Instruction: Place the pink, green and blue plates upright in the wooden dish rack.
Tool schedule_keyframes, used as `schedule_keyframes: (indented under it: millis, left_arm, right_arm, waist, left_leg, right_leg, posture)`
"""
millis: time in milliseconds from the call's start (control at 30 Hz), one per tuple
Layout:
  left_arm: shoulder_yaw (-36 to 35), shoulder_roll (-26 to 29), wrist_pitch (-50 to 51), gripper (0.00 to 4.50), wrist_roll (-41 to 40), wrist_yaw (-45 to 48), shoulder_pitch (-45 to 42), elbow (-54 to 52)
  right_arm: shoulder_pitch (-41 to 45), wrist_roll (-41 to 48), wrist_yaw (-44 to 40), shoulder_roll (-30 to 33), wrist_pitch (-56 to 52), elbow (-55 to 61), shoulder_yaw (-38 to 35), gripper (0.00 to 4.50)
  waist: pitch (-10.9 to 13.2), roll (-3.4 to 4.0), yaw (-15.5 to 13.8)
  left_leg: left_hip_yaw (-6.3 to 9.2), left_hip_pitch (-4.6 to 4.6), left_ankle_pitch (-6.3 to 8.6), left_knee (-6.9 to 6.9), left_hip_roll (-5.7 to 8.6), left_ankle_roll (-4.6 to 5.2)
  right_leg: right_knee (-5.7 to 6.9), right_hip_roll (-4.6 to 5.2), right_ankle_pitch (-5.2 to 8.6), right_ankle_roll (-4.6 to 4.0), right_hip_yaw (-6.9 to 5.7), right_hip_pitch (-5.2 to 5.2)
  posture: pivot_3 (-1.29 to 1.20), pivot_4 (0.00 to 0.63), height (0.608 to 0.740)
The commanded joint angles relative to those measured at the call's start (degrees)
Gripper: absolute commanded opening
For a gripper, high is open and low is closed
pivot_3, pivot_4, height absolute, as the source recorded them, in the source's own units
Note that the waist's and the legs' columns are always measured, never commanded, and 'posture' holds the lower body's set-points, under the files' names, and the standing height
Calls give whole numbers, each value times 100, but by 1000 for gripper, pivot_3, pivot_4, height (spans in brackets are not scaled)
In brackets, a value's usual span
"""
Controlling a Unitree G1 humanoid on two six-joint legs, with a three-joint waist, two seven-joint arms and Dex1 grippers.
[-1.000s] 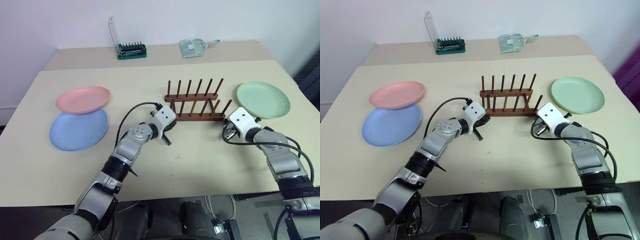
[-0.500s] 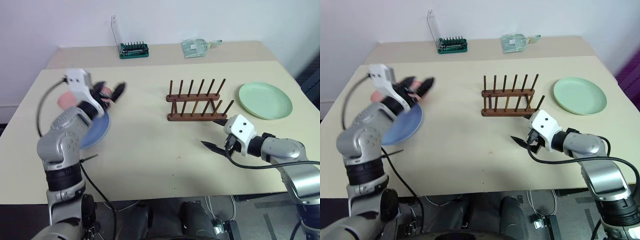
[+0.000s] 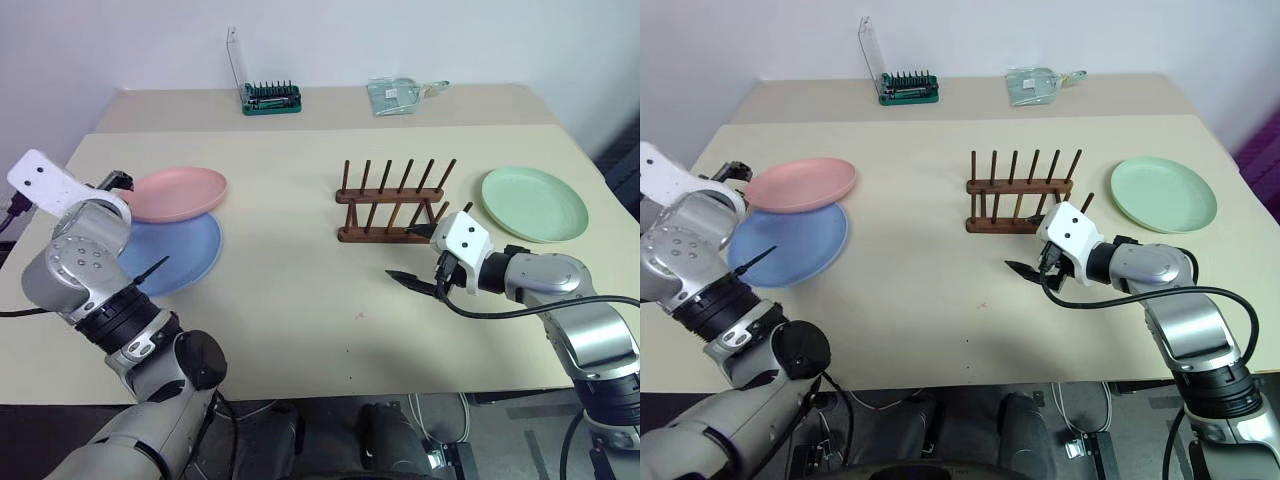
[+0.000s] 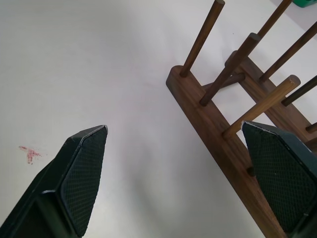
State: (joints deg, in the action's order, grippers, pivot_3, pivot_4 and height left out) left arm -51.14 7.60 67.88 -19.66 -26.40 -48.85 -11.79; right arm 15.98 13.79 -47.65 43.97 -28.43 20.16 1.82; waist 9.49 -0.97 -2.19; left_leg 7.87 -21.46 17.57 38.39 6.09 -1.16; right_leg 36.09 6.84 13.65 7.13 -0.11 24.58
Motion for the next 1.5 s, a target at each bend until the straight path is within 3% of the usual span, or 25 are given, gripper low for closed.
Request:
schedule_keyframes:
  millis: [33, 167, 233, 300, 467, 500, 533, 667, 867, 967, 1067, 1200, 1333, 1500]
  left_arm:
    - [-578, -209, 307, 4448, -237, -296, -277, 198]
    - [-940, -270, 584, 4448, -598, -177, -500, 674]
    - [-1012, -241, 473, 3939, -621, -210, -506, 929]
    - [-993, -186, 348, 3122, -641, -213, -482, 1042]
    - [-837, -54, 151, 545, -808, -67, -469, 1174]
    - [-803, -56, 148, 126, -865, -39, -477, 1156]
    - [-774, -55, 142, 19, -920, -25, -478, 1145]
    - [174, 110, -238, 19, -1113, 813, -337, 681]
    - [1908, 338, -435, 19, -1211, 1986, -268, 129]
    - [2408, 390, -478, 19, -1275, 2310, -256, 28]
    - [2938, 300, -327, 19, -1437, 2580, -362, -126]
    - [2978, -185, -20, 19, -1865, 2479, -644, -206]
    - [2712, -683, 357, 19, -2327, 2166, -835, -288]
    - [2686, -781, 551, 19, -2575, 2018, -840, -374]
  right_arm:
    - [41, 125, -9, -4, -98, 388, -46, 4426]
    - [-93, 190, -1, 13, -201, 713, -47, 4426]
    - [-147, 190, 54, -10, -233, 787, -60, 4500]
    - [-203, 196, 72, -12, -251, 841, -90, 4500]
    - [-407, 272, 25, 70, -241, 991, -245, 4500]
    - [-439, 301, -1, 110, -246, 1022, -300, 4500]
    - [-459, 322, -17, 139, -248, 1040, -337, 4500]
    - [-407, 427, -133, 398, -260, 1173, -560, 4500]
    - [524, 1209, -131, 296, -819, 1336, -684, 4500]
    - [1030, 820, 175, 151, -562, 1260, -389, 4500]
    - [1648, -107, 531, -11, 32, 1040, 287, 4500]
    - [1982, -1556, 662, 82, 1129, 484, 1211, 4500]
    - [2263, -2410, 1035, -113, 1818, -160, 1496, 4500]
    - [2349, -3049, 1193, -238, 2265, -517, 1585, 4500]
  waist:
    - [0, 0, -8]
    - [4, -8, -3]
    - [4, -13, -4]
    - [4, -13, -2]
    - [4, -13, 1]
    - [4, -13, 0]
    - [4, -12, 0]
    - [8, -22, -10]
    - [7, -20, 2]
    - [7, -21, 14]
    - [7, -20, 45]
    - [8, -22, 25]
    - [8, -22, 23]
    - [8, -22, 136]
  left_leg:
    - [0, 0, 0, 1, 0, 0]
    - [0, 0, 0, 1, -1, 0]
    - [0, -1, 0, 2, -1, -1]
    - [-1, 1, 0, 2, 0, -1]
    - [-1, 1, 0, -1, -1, -2]
    - [-1, 1, 0, 0, -1, -2]
    - [-1, 2, 0, 0, -1, -2]
    - [-1, -1, 0, 0, 0, -2]
    - [-3, 2, 0, -3, -1, -2]
    - [-2, 2, 0, -4, -1, -2]
    - [-5, 1, -1, -5, -3, -2]
    - [-5, -4, -1, -7, -1, -2]
    - [-7, -5, -1, -5, 1, -2]
    - [-7, -3, -3, -10, -3, -4]
  right_leg:
    - [0, 0, 0, 0, 0, -1]
    - [2, -1, 0, 0, 0, 0]
    - [2, -1, 0, 0, 0, 0]
    - [1, 0, 0, 0, 0, 0]
    - [2, -1, 0, 0, 0, 2]
    - [2, -1, 0, 0, 0, 2]
    - [2, -1, 0, 0, 0, 1]
    - [1, 0, 0, 0, 1, 1]
    - [1, 0, 0, -1, 1, 0]
    - [0, 0, 0, -1, 1, 0]
    - [2, -1, 0, -1, 2, 6]
    - [-2, 1, 0, -1, 2, 9]
    - [0, 2, 0, -1, 3, 10]
    - [1, 0, 0, -1, 3, 12]
  posture:
    - [0, 150, 740]
    - [0, 150, 740]
    - [0, 150, 740]
    - [0, 150, 740]
    - [0, 150, 740]
    - [0, 150, 740]
    - [0, 150, 740]
    - [0, 150, 740]
    - [0, 150, 740]
    - [0, 150, 740]
    - [0, 150, 740]
    - [0, 150, 740]
    - [0, 150, 740]
    - [0, 150, 740]
